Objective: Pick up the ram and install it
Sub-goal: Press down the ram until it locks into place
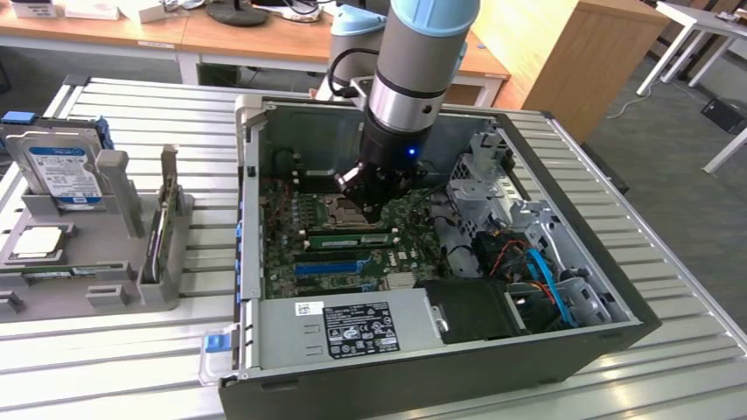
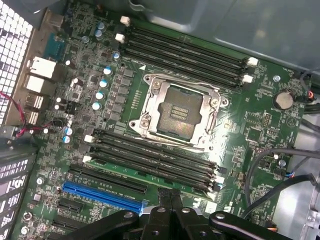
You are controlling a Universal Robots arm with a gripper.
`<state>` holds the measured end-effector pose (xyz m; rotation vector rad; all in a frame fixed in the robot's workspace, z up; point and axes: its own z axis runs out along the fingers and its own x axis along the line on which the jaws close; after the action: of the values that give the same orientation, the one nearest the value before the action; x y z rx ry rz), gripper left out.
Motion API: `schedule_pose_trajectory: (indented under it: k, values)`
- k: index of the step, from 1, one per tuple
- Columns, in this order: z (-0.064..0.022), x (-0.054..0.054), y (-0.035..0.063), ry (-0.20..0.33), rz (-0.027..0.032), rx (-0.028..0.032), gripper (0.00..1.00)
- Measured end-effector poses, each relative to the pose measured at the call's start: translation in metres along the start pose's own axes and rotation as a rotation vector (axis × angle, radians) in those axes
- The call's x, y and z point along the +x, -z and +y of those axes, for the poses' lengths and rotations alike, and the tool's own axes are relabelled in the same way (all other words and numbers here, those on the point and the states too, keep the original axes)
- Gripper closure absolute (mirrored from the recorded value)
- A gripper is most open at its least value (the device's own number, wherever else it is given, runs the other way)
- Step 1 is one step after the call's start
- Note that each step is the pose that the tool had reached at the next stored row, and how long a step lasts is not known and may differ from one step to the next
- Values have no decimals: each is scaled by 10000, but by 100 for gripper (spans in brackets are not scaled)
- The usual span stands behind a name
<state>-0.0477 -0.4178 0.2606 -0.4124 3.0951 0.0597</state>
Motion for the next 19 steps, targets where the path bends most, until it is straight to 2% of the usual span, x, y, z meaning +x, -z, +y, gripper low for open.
schedule_pose_trajectory:
  k: [5,13,16,19]
  values:
    - [0,-1,0,-596,-9,12,89]
    - [1,-1,0,-1386,33,13,89]
    - [1,-1,0,-1648,67,10,89]
    - [1,-1,0,-1830,127,1,89]
